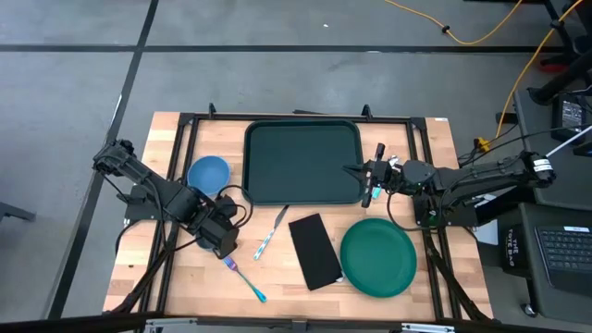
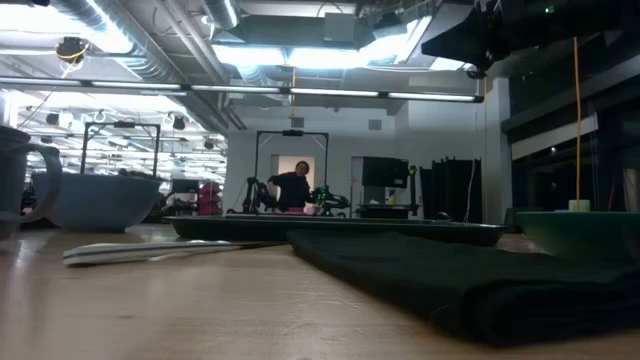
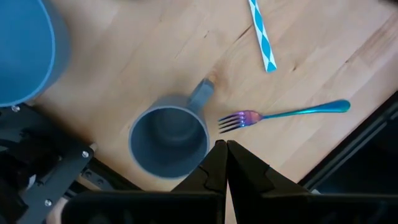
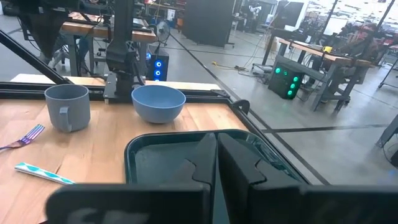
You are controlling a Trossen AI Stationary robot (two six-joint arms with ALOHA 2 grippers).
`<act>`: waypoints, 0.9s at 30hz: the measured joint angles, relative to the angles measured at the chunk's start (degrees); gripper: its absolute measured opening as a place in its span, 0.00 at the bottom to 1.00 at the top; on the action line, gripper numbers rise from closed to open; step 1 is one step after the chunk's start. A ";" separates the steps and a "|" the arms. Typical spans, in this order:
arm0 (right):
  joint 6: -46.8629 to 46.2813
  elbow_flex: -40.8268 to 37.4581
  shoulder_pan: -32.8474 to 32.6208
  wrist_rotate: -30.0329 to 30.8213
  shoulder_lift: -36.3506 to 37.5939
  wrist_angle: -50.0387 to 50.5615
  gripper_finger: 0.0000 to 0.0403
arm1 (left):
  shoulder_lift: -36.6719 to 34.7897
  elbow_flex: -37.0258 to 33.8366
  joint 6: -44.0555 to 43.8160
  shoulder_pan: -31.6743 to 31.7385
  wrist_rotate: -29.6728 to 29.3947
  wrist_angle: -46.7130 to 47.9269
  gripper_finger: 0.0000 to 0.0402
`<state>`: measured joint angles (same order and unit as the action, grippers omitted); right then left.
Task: Set up tray
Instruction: Put the mug on the top right of the tray
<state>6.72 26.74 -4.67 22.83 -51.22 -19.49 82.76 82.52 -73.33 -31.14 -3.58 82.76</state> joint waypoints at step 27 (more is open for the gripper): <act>-0.20 0.00 -0.02 0.00 0.00 0.09 0.06 | -0.04 -5.86 5.47 -0.07 -1.74 1.02 0.01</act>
<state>6.52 26.74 -4.69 22.83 -51.22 -19.40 82.72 76.66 -67.86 -31.20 -5.32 83.78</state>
